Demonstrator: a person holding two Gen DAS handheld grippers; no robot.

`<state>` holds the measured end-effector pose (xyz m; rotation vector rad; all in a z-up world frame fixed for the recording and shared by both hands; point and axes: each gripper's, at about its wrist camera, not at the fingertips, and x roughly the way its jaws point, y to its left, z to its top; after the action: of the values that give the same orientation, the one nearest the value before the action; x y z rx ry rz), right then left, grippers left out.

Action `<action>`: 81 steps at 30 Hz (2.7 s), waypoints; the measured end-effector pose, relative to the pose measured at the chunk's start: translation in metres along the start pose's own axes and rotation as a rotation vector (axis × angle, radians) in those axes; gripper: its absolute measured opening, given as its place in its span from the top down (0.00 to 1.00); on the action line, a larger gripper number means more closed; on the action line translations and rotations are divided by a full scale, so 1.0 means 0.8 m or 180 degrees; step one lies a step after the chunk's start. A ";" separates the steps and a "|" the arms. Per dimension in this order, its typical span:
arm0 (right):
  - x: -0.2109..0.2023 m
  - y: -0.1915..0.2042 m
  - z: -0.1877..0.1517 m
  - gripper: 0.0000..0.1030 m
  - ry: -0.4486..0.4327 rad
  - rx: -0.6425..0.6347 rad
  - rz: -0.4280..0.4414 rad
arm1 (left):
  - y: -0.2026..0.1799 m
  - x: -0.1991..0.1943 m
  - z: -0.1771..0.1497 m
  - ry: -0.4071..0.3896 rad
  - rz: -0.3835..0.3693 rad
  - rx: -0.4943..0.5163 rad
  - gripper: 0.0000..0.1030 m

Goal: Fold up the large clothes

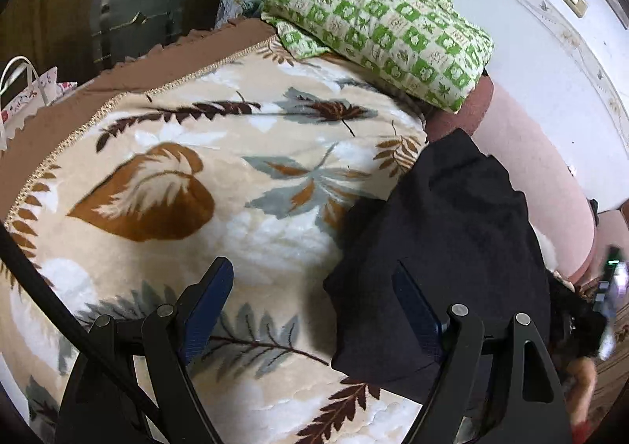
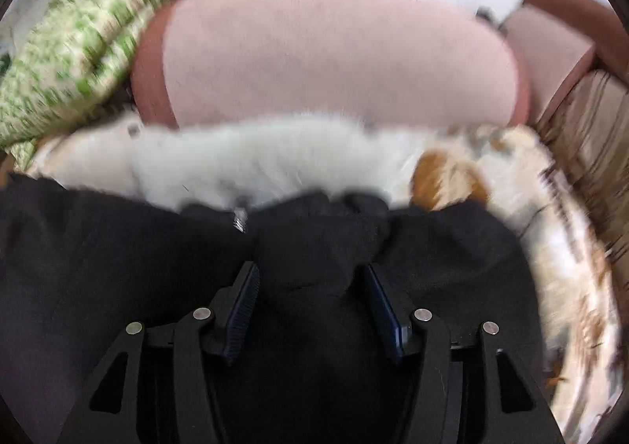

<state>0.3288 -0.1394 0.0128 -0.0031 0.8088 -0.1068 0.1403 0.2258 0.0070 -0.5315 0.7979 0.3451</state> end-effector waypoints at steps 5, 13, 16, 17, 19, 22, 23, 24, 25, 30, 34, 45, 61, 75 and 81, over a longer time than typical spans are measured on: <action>-0.084 0.055 0.012 0.42 -0.0436 -0.0205 0.0336 | 0.003 -0.015 0.007 -0.0232 0.0179 0.0007 0.21; -0.009 0.215 0.002 0.66 0.0322 -0.0674 0.0924 | 0.037 -0.025 0.035 -0.0264 0.0239 -0.0151 0.21; 0.004 0.286 -0.009 0.74 0.0399 -0.0987 0.0967 | 0.059 -0.027 0.047 -0.0283 0.0261 -0.0352 0.21; 0.006 0.299 -0.013 0.80 0.0406 -0.1034 0.0955 | 0.065 -0.026 0.049 -0.0269 0.0249 -0.0414 0.21; 0.010 0.324 -0.019 0.85 0.0402 -0.1165 0.0878 | 0.073 -0.024 0.052 -0.0235 0.0236 -0.0502 0.21; 0.010 0.327 -0.025 0.85 0.0456 -0.1121 0.0921 | 0.073 -0.023 0.052 -0.0245 0.0292 -0.0503 0.21; 0.005 0.323 -0.027 0.85 0.0460 -0.1111 0.0997 | 0.070 -0.025 0.051 -0.0280 0.0325 -0.0475 0.21; -0.002 0.320 -0.028 0.86 0.0497 -0.1093 0.1111 | 0.066 -0.028 0.050 -0.0328 0.0367 -0.0426 0.21; -0.008 0.318 -0.027 0.86 0.0523 -0.1067 0.1223 | 0.062 -0.031 0.049 -0.0374 0.0414 -0.0370 0.21; -0.087 0.258 -0.032 0.70 0.0414 -0.0604 0.2043 | 0.048 -0.032 0.042 -0.0433 0.0534 -0.0196 0.21; -0.114 0.197 -0.048 0.69 0.0284 -0.0437 0.1922 | 0.041 -0.026 0.038 -0.0346 0.0517 -0.0143 0.21; -0.047 0.214 -0.094 0.53 0.0897 -0.0160 0.2335 | 0.037 -0.027 0.034 -0.0353 0.0510 -0.0152 0.21; -0.116 0.046 -0.110 0.56 0.0243 0.0098 0.1645 | -0.018 0.045 -0.002 0.0157 0.0390 0.0335 0.21; -0.162 -0.133 -0.207 0.51 -0.0036 0.0739 0.0998 | -0.068 -0.026 -0.042 -0.0605 0.0599 0.0935 0.20; -0.205 -0.132 -0.278 0.46 -0.0220 0.0749 0.0930 | -0.079 -0.133 -0.083 -0.1113 0.0091 0.1080 0.11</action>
<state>0.0463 -0.2202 -0.0179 0.3311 0.7162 0.0746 0.0630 0.1265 0.0685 -0.1346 0.5095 0.3099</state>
